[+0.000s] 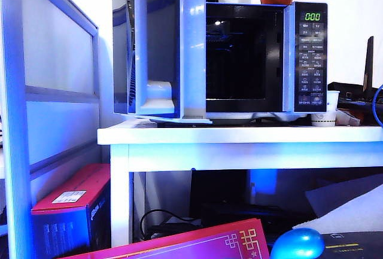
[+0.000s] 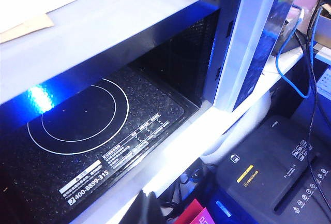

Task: Open the microwave door, place the orange inside the microwave, then close the microwave door.

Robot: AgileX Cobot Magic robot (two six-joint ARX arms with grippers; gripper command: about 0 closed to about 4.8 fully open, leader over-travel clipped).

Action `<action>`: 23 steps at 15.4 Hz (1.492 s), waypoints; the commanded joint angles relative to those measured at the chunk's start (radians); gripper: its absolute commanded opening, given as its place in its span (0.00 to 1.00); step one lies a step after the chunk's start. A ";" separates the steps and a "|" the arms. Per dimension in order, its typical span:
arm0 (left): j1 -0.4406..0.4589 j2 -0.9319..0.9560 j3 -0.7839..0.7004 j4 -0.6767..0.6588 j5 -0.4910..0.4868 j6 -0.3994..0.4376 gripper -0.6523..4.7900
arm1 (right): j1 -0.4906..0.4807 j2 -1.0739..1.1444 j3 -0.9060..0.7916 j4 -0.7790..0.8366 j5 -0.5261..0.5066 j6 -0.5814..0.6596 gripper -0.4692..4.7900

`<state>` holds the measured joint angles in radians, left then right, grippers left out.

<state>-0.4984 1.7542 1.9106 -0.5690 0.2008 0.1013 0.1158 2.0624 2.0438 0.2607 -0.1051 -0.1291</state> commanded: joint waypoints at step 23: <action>0.000 0.009 -0.008 -0.086 0.002 -0.004 0.11 | -0.014 -0.101 0.043 -0.268 -0.081 -0.032 0.32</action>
<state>-0.4980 1.7538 1.9114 -0.5777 0.1997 0.1043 0.1001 1.9968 2.0823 0.0242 -0.1646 -0.1585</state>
